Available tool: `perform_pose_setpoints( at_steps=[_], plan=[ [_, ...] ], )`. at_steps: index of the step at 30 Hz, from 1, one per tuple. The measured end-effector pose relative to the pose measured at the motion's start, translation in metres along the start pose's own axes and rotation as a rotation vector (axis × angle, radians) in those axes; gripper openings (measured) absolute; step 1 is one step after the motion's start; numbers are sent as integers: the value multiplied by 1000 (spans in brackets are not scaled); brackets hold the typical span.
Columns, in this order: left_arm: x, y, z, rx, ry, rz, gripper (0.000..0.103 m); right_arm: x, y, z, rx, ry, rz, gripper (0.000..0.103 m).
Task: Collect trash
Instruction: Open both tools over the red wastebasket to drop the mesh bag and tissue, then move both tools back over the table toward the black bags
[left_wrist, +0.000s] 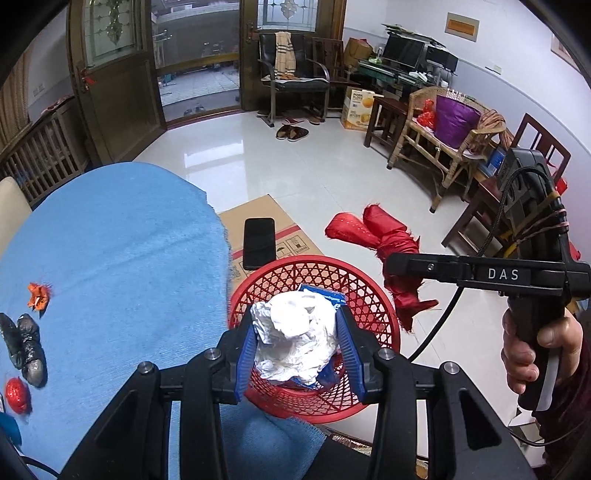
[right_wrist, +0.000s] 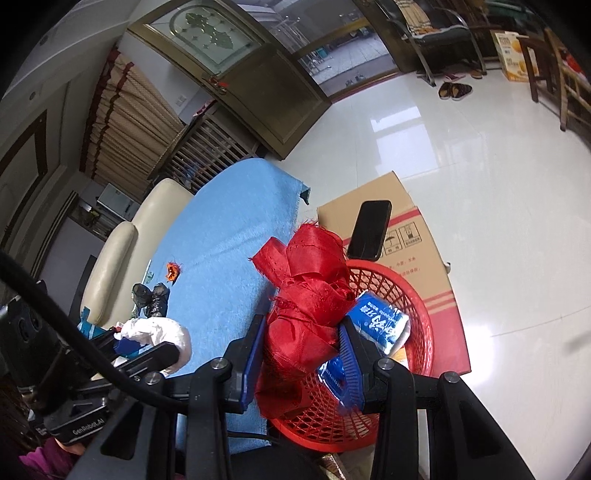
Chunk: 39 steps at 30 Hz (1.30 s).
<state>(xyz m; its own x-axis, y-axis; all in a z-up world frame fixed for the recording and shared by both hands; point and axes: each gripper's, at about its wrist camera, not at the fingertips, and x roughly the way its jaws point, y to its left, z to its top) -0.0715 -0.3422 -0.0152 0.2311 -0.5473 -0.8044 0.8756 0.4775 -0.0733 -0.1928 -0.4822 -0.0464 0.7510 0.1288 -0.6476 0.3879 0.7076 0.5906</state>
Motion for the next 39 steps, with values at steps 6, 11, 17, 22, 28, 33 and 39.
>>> perform_pose_setpoints(
  at_steps=[6,11,17,22,28,33,39],
  plan=[
    [6,1,-1,0,8,-4,48,6,-4,-2,24,20,18,43],
    [8,6,-1,-12,6,6,58,10,-8,-4,63,40,47,56],
    [3,13,-3,-33,-8,15,62,9,-4,-3,63,34,91,60],
    [-7,19,-8,-38,-31,32,62,9,4,-3,44,28,86,60],
    [-26,31,-20,-43,-70,87,66,10,13,-3,30,26,89,60],
    [-44,46,-34,-49,-103,155,68,11,23,-1,11,26,89,60],
    [-62,83,-63,-138,-106,223,68,19,45,-2,-33,43,88,60]
  ],
)
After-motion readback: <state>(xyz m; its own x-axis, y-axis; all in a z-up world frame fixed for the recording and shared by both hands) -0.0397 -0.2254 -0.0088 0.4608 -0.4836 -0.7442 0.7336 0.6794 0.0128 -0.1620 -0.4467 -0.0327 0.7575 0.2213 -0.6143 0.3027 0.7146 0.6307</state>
